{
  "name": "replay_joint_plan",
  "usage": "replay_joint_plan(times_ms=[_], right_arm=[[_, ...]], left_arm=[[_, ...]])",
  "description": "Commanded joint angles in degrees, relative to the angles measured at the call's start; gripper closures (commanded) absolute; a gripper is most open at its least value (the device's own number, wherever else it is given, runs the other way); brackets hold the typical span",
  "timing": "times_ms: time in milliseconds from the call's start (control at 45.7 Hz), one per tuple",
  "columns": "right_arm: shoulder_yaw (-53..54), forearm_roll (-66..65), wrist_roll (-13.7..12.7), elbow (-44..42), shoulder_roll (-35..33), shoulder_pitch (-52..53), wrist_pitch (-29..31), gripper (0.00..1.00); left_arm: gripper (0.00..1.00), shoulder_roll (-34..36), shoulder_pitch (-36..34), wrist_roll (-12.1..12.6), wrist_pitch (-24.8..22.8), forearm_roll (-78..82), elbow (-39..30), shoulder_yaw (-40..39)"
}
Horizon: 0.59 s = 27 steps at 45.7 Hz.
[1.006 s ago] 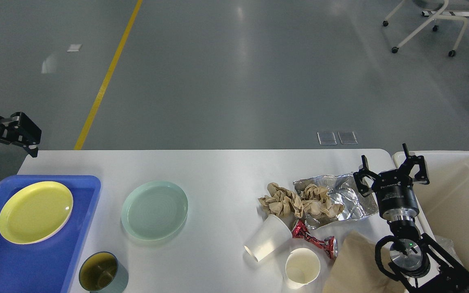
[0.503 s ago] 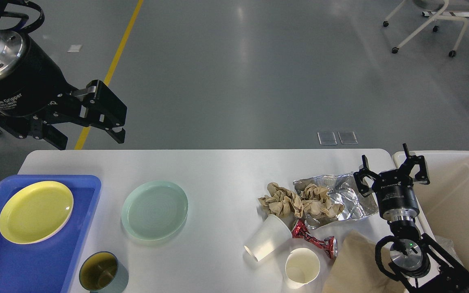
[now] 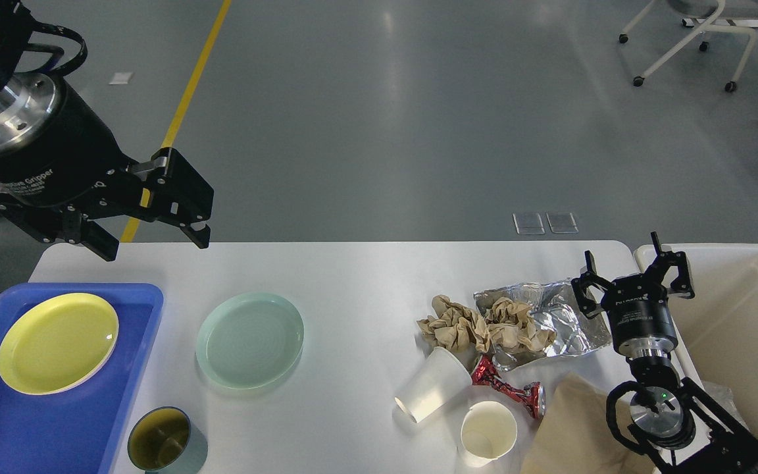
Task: Tidy desktop
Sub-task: 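Move the left gripper down toward the olive-green cup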
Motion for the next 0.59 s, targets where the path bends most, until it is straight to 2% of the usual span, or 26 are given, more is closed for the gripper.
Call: replay_joint_plan(times_ms=[0,131,262,437,569], right_arm=[[0.0,0.0,0.0,0.0,0.0,0.0,0.0,0.0],[0.0,0.0,0.0,0.0,0.0,0.0,0.0,0.0],[0.0,0.0,0.0,0.0,0.0,0.0,0.0,0.0],[0.0,0.0,0.0,0.0,0.0,0.0,0.0,0.0],[0.0,0.0,0.0,0.0,0.0,0.0,0.0,0.0]], left_arm=[[0.04,-0.1,6.9,0.3,2.2,1.0,0.3,-0.3],[0.04,1.4,13.7,0.3,6.7,6.3,0.4,0.2],[0.04,6.7,22.1,0.2,10.4,11.7,0.6,-1.1],[0.04,12.0,35.8,0.2,18.8,22.4,1.1,-7.1],[0.05,12.7,45.7,0.2,23.1,29.0,2.2,-12.1]])
